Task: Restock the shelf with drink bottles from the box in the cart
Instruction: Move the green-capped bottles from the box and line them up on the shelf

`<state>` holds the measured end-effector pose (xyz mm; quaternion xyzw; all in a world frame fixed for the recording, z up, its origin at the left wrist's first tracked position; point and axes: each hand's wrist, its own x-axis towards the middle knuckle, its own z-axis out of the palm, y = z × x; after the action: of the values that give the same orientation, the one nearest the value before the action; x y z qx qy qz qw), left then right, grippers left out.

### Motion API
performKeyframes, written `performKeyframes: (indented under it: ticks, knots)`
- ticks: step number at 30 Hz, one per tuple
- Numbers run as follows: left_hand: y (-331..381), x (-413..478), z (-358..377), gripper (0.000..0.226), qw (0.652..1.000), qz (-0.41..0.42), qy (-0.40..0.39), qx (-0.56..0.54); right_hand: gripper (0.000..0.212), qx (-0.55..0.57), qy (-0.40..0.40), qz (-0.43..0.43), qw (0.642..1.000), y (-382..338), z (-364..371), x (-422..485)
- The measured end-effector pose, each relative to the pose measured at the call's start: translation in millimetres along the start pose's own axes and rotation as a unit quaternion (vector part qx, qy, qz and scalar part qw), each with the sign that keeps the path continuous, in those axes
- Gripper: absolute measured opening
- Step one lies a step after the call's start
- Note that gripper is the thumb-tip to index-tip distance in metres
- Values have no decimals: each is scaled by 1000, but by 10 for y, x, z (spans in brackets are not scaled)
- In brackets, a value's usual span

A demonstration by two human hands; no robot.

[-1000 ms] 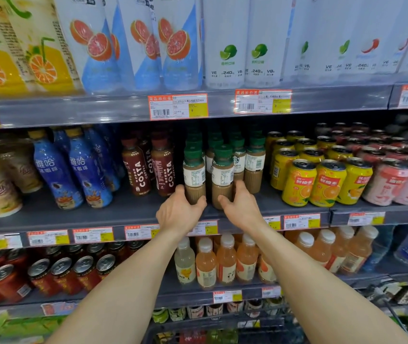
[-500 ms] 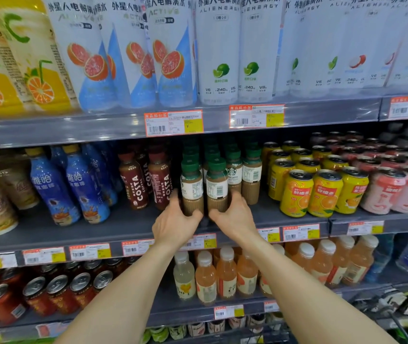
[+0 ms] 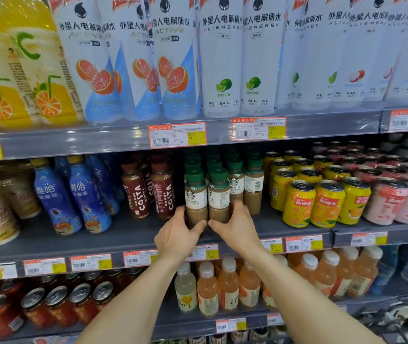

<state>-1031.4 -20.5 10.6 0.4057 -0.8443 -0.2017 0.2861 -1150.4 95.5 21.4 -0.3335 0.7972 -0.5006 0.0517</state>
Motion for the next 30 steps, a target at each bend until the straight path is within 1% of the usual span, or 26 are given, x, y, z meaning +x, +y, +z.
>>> performKeyframes:
  ticks: [2,5,6,8,12,13,17,19,26,28,30]
  knots:
    - [11,-10,4,55,1000,-3,7,-3,65,-10,11,3,1000,-18,12,11]
    - [19,-11,11,54,1000,-2,18,-16,50,-20,-15,-9,1000,14,8,14]
    - [18,-9,13,54,1000,-2,20,-17,49,-25,-25,-14,999,28,7,7]
    - [18,-9,20,56,1000,-3,23,-11,53,-26,-32,-13,999,42,7,-3]
    - [7,-11,37,55,1000,0,29,-4,75,-23,-4,-1,1000,-8,34,6]
    - [4,-12,36,55,1000,1,31,-3,73,-31,4,1,999,-12,45,12]
    - [8,-5,35,57,999,3,32,-3,49,-75,0,-13,997,-10,68,18]
    - [5,-3,36,56,1000,3,30,-2,44,-83,-5,-19,996,-20,67,16]
    - [-5,1,46,56,1000,5,31,-2,49,-74,-10,-19,997,-47,62,6]
    - [-5,-14,50,55,999,10,38,1,53,-51,-6,-8,999,-40,36,-6]
    - [-10,-23,56,56,999,15,43,1,52,-20,19,2,1000,-28,-16,-10]
